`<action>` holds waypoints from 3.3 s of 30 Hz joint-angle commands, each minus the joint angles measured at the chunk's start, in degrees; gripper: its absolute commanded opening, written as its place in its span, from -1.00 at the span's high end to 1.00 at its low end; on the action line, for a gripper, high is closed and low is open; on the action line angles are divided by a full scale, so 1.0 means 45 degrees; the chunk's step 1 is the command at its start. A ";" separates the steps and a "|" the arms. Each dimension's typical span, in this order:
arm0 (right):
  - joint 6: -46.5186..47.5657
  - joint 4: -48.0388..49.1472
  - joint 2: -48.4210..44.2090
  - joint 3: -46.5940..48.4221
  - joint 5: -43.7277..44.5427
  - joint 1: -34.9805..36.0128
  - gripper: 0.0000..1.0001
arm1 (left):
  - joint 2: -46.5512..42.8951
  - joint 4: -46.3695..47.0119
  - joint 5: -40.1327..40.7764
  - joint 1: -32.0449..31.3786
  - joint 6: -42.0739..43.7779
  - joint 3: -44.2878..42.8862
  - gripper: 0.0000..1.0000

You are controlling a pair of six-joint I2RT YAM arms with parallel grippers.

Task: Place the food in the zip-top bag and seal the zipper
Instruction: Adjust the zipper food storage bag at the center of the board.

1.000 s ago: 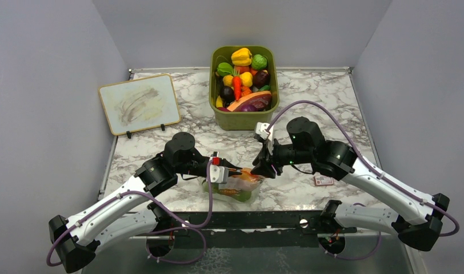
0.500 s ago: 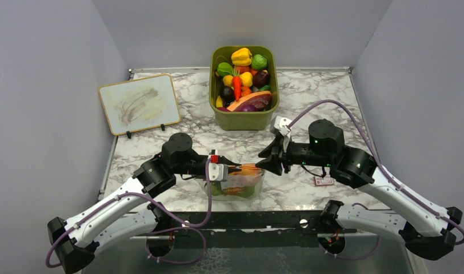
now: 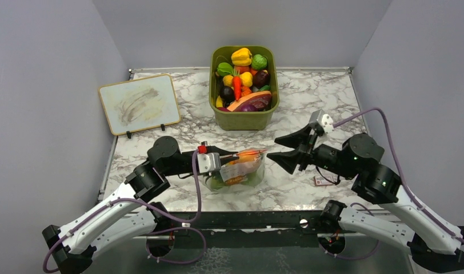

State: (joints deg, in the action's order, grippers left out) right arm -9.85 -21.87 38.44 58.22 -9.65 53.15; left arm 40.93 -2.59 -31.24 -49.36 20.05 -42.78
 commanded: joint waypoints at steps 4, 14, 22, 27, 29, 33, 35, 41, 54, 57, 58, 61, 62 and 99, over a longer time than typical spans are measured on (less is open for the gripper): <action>0.0619 -0.0025 -0.0756 -0.2173 0.0474 0.0006 -0.30 | -0.0660 0.1337 -0.0428 -0.0045 -0.0395 -0.0284 1.00; 0.0916 0.1042 0.0513 -0.1045 -0.0674 0.0006 0.29 | 0.0128 -0.0118 -0.0329 -0.0046 0.0817 -0.0652 1.00; 0.1929 -0.0121 0.1994 0.0118 -0.1852 0.0006 0.46 | 0.0395 -0.0356 -0.0418 -0.0046 0.0834 -0.0827 1.00; 0.2074 -0.1006 0.2429 0.0370 -0.1547 0.0006 0.31 | 0.0437 -0.0368 -0.0496 -0.0043 0.0852 -0.0824 1.00; 0.2127 -0.1124 0.2469 0.0373 -0.1275 0.0006 0.30 | 0.0443 -0.0345 -0.0516 -0.0041 0.0856 -0.0805 1.00; 0.2297 -0.1312 0.2387 0.0491 -0.0875 0.0006 0.23 | 0.0470 -0.0330 -0.0575 -0.0045 0.0874 -0.0757 1.00; 0.2420 -0.1430 0.2366 0.0528 -0.0708 0.0006 0.18 | 0.0457 -0.0314 -0.0591 -0.0046 0.0859 -0.0748 1.00; 0.2429 -0.1423 0.2507 0.0458 -0.0786 0.0006 0.39 | 0.0465 -0.0262 -0.0606 -0.0046 0.0841 -0.0706 1.00; 0.2499 -0.1223 0.2371 0.0887 -0.0819 0.0006 0.98 | 0.0461 -0.0095 -0.0538 -0.0046 0.0778 -0.0449 1.00; 0.2446 -0.1054 0.2381 0.1104 -0.0942 -0.0003 0.99 | 0.0536 -0.0052 -0.0503 -0.0034 0.0778 -0.0330 1.00; 0.2438 -0.0926 0.2375 0.1172 -0.1039 0.0005 0.99 | 0.0551 -0.0035 -0.0489 -0.0044 0.0778 -0.0294 1.00; 0.2370 -0.0336 0.2334 0.1261 -0.1570 0.0006 0.99 | 0.0572 0.0052 -0.0459 -0.0046 0.0778 -0.0155 1.00; 0.2338 -0.0109 0.2335 0.1304 -0.1799 0.0006 0.99 | 0.0590 0.0066 -0.0459 -0.0046 0.0778 -0.0118 1.00; 0.2676 -0.3440 0.3004 0.1225 -0.0015 -0.0003 0.38 | 0.1002 -0.0259 -0.0986 -0.0044 0.1292 -0.0379 1.00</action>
State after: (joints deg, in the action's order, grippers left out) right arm 4.21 -37.30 53.12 63.57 -11.07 53.15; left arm 45.74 -7.03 -33.67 -49.36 25.10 -42.68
